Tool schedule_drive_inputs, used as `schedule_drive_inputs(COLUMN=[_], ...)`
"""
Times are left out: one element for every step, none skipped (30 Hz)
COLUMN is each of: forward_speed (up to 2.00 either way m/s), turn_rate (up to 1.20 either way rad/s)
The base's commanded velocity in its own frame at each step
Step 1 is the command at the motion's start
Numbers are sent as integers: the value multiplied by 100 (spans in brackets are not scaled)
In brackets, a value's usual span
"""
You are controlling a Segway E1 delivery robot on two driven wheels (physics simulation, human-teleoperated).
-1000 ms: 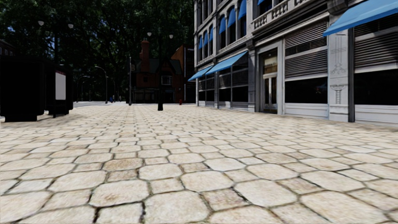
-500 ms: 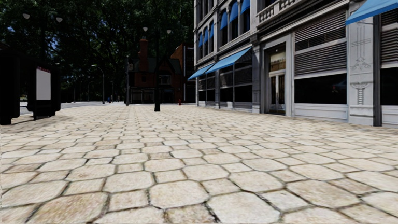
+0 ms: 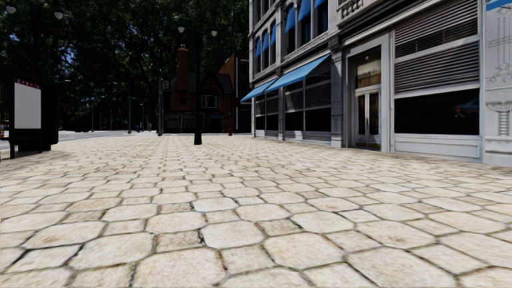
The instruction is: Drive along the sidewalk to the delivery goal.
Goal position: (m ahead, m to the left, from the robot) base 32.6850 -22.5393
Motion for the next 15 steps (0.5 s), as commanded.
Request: schedule_drive_inputs(forward_speed=[200, 200, 200, 200, 200, 200, 200, 200, 200, 200, 200, 200, 200, 200, 200], turn_rate=[0, 0, 0, 0, 0, 0, 0, 0, 0, 0, 0, 0, 0, 0, 0])
